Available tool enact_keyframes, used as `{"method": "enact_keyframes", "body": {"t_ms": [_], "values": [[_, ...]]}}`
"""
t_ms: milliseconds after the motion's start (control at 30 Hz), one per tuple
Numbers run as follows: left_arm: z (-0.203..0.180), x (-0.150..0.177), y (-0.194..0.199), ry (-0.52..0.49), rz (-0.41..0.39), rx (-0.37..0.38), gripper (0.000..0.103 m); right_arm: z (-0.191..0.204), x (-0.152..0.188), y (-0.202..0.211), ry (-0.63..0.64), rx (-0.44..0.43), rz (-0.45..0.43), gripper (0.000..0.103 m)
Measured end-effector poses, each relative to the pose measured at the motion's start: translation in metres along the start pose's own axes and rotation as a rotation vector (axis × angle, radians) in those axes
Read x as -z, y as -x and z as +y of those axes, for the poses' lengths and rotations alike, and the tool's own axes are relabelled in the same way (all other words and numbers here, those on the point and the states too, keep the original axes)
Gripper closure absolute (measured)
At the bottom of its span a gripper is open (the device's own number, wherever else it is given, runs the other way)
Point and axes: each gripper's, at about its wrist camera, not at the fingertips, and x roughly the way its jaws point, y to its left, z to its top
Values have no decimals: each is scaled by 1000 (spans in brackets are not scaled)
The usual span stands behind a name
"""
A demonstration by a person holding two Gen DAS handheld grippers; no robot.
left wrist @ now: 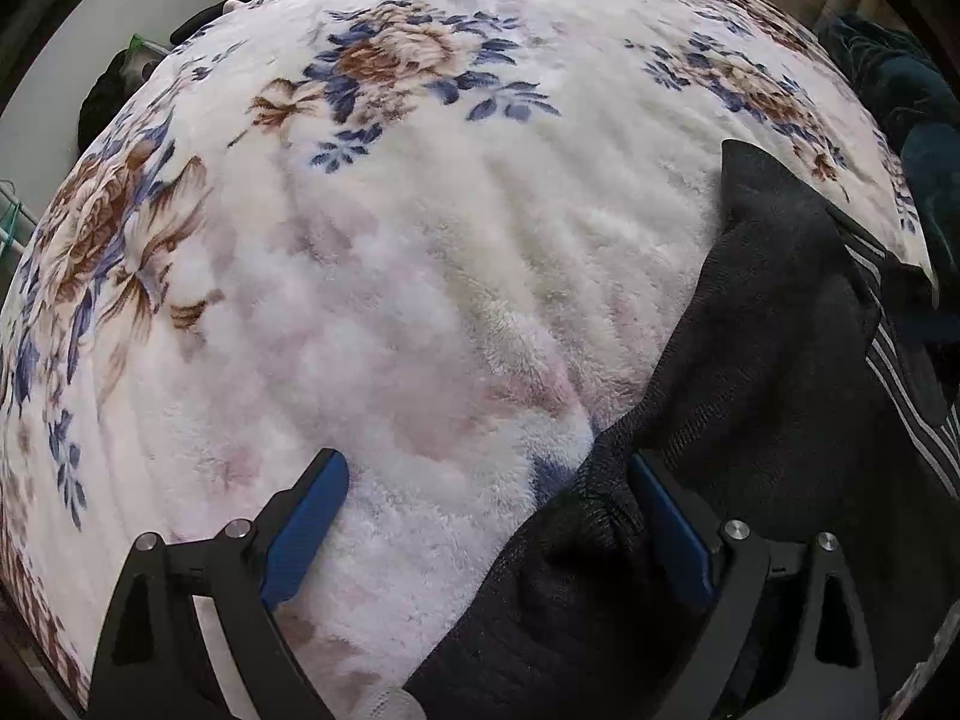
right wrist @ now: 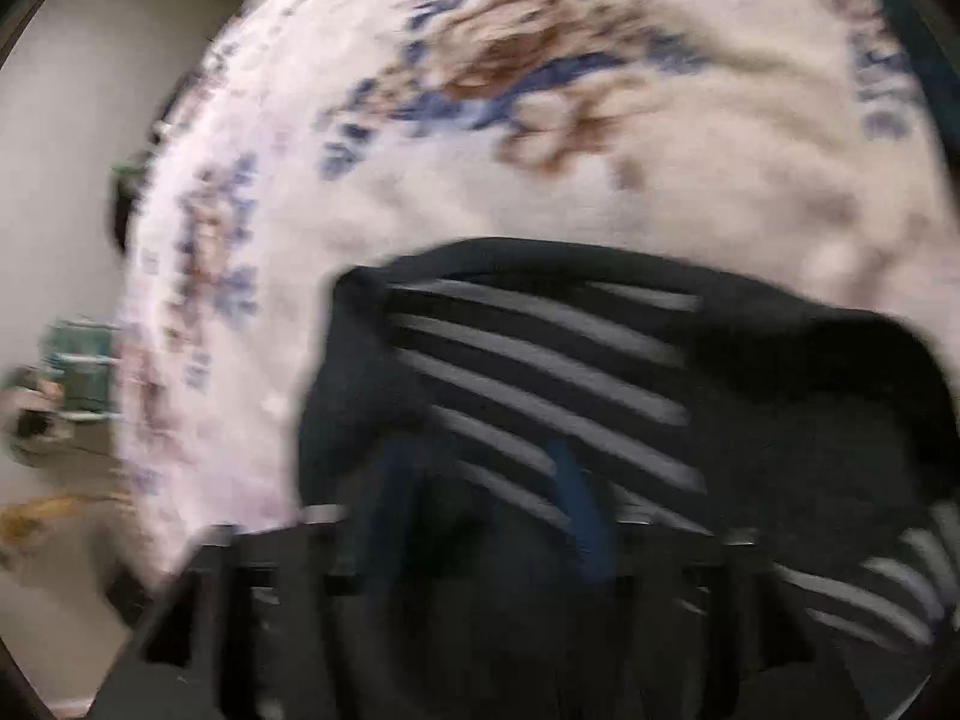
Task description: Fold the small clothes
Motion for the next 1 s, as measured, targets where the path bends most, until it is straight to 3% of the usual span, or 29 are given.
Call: {"method": "enact_keyframes", "body": {"t_ms": [100,133,167,200,233,367,500,533,600,633,667,733,867,933,1000], "values": [[-1,0,-1,-2,-6,-2,8,-11,23,-14,74,79,91,42],[0,0,-1,1,-8,-3,8,-12,33,-18,105,81,114,48],[-1,0,-1,1,-10,-7,8,-11,40,-20,133,96,112,79],[-2,1,-1,1,-12,-10,8,-11,47,-20,156,125,97,95],[-2,1,-1,0,-13,-13,8,-12,52,-19,158,140,81,99],[-2,1,-1,-5,-15,-19,8,-30,63,2,89,216,-40,100],[-5,-1,1,-19,-18,-32,8,-58,72,4,24,234,-15,100],[-6,-2,3,-21,-19,-39,8,-61,71,0,7,202,20,100],[-7,-4,10,-19,-30,-46,8,-71,68,4,-41,151,33,90],[-8,-6,16,-19,-47,-48,8,-77,67,13,-58,140,14,79],[-10,-9,24,-24,-61,-43,8,-86,68,28,-88,123,-28,60],[-18,-16,37,-45,-92,-29,8,-99,73,53,-144,113,-94,41],[-49,-31,42,-152,-155,-11,8,-150,118,119,-314,260,-237,41],[-67,-36,29,-217,-155,-29,8,-169,147,135,-418,309,-249,41],[-79,-42,12,-264,-141,-77,8,-182,187,139,-530,287,-247,41]]}}
